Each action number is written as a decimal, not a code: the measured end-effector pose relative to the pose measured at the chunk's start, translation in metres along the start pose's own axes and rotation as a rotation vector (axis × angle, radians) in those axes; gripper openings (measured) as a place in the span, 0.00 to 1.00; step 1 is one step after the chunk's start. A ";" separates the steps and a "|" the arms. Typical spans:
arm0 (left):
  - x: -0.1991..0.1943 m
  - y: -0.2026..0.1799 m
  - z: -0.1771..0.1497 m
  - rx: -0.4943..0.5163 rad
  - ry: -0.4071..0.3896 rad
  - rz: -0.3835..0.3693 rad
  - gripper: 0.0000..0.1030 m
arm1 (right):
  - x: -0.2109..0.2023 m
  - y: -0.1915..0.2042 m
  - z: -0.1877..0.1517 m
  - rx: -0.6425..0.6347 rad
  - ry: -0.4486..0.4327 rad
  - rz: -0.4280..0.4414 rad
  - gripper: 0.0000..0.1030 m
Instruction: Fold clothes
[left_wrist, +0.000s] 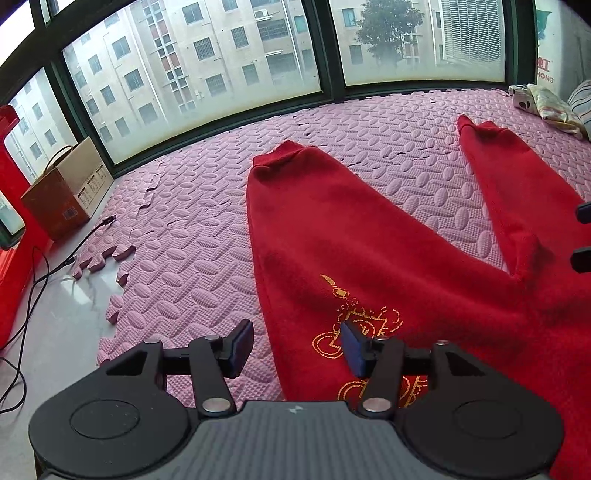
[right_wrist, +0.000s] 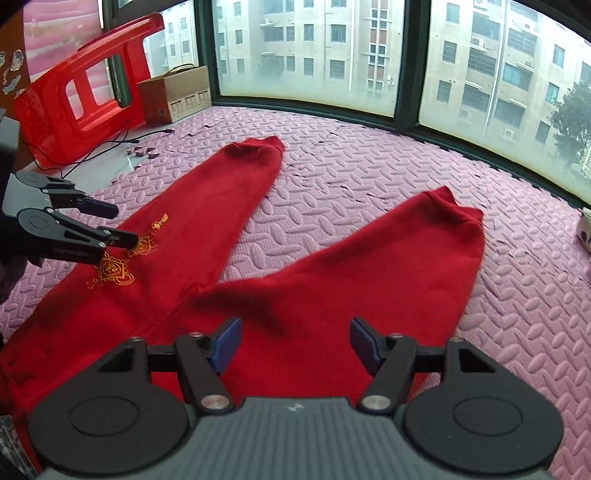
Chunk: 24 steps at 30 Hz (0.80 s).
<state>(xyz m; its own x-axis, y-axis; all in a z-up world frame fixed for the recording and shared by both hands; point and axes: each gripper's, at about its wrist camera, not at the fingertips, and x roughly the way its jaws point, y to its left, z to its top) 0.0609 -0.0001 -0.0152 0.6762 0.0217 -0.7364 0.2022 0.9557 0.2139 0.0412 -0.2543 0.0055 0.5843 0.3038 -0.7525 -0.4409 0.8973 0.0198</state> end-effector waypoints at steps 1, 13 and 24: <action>-0.001 0.000 0.000 0.000 -0.001 0.003 0.54 | -0.001 -0.006 -0.005 0.015 0.015 -0.008 0.64; -0.034 -0.048 0.036 0.027 -0.091 -0.178 0.53 | -0.001 -0.054 -0.002 0.111 0.000 -0.051 0.59; -0.028 -0.122 0.051 0.154 -0.110 -0.335 0.51 | 0.070 -0.076 0.052 0.086 0.022 -0.078 0.49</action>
<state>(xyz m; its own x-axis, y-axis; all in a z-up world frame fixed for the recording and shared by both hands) 0.0533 -0.1323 0.0118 0.6252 -0.3242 -0.7100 0.5233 0.8490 0.0731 0.1505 -0.2843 -0.0143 0.5989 0.2255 -0.7684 -0.3341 0.9424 0.0162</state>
